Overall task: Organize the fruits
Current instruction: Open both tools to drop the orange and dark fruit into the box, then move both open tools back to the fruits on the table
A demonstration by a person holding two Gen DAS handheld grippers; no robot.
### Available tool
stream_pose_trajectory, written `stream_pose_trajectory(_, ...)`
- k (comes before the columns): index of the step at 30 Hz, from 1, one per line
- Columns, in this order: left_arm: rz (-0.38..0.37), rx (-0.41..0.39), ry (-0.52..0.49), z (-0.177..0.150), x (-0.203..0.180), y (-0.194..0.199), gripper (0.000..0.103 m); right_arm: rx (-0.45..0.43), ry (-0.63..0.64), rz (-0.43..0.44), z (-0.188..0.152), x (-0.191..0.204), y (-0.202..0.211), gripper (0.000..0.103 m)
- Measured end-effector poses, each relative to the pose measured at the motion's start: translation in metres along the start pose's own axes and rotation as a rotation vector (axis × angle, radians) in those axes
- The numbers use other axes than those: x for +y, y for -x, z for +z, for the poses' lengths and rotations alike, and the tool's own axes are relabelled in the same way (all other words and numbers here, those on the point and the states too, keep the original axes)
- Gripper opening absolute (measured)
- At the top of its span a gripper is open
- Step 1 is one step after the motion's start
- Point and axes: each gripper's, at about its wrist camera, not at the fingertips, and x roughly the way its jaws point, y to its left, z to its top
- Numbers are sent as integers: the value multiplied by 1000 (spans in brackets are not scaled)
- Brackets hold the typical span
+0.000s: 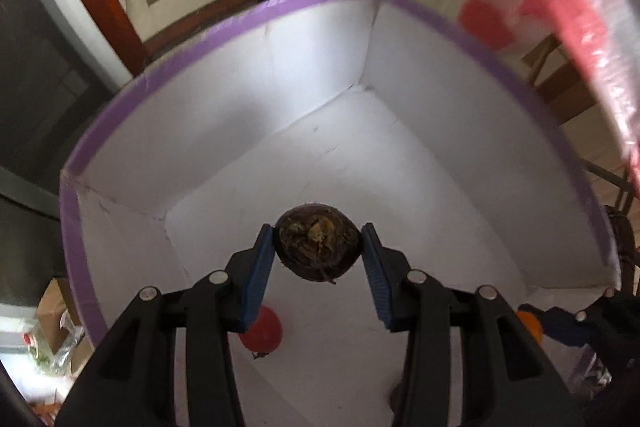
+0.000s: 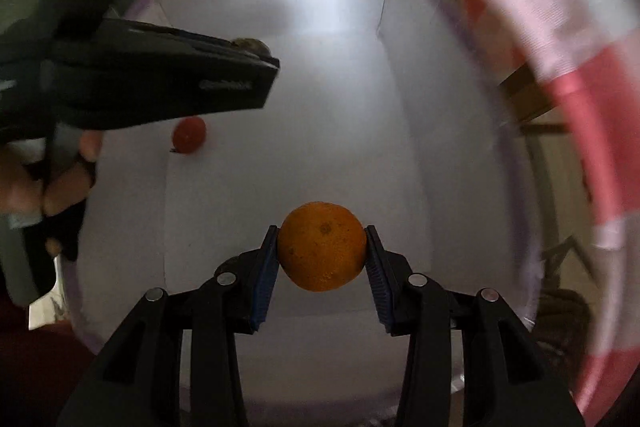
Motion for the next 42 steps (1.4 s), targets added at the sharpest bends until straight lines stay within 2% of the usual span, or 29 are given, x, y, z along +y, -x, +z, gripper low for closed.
stream_pose_trajectory(6, 14, 44, 18, 3, 5, -9, 46, 43, -17, -9, 10, -5, -17, 44)
stream_pose_trajectory(8, 21, 40, 12, 3, 2, -7, 59, 25, -26, -11, 10, -9, -9, 53)
stream_pose_trajectory(9, 25, 28, 13, 3, 2, -5, 74, 19, -30, -8, 9, -12, -6, 66)
stream_pose_trajectory(10, 32, 13, 16, 2, 5, -3, 85, 0, -43, 9, 9, -15, 2, 71)
stream_pose_trajectory(14, 34, -44, 46, 2, 8, 9, 88, -67, -80, 61, 6, -24, 34, 72)
stream_pose_trajectory(15, 48, -63, 53, 3, 9, 14, 88, -80, -80, 83, 4, -26, 44, 75)
stream_pose_trajectory(17, 116, -156, 59, 3, 8, 34, 88, -114, -66, 118, -2, -28, 69, 78)
stream_pose_trajectory(18, 154, -235, 56, 3, 6, 50, 88, -139, -63, 132, -6, -30, 83, 78)
stream_pose_trajectory(20, 178, -346, 53, 1, 0, 74, 99, -205, -62, 165, -14, -36, 113, 79)
stream_pose_trajectory(21, 174, -419, 52, 1, -5, 93, 101, -251, -61, 171, -19, -41, 132, 81)
stream_pose_trajectory(23, 142, -491, 53, 5, -15, 118, 101, -332, -68, 164, -25, -54, 164, 84)
stream_pose_trajectory(25, 61, -517, 41, 15, -31, 141, 101, -409, -96, 132, -38, -68, 195, 86)
stream_pose_trajectory(28, -65, -438, 15, 40, -66, 157, 101, -522, -188, 57, -65, -108, 237, 87)
stream_pose_trajectory(30, -106, -409, -1, 52, -97, 164, 101, -584, -285, -1, -89, -140, 257, 87)
stream_pose_trajectory(33, -210, -406, -80, 69, -159, 177, 101, -641, -433, -71, -123, -184, 279, 87)
stream_pose_trajectory(38, -322, -434, -222, 85, -288, 186, 101, -683, -794, -249, -194, -274, 293, 87)
stream_pose_trajectory(39, -339, -423, -239, 85, -308, 185, 101, -687, -847, -274, -202, -280, 288, 87)
stream_pose_trajectory(42, -431, -334, -288, 98, -381, 169, 101, -668, -1037, -403, -243, -342, 289, 87)
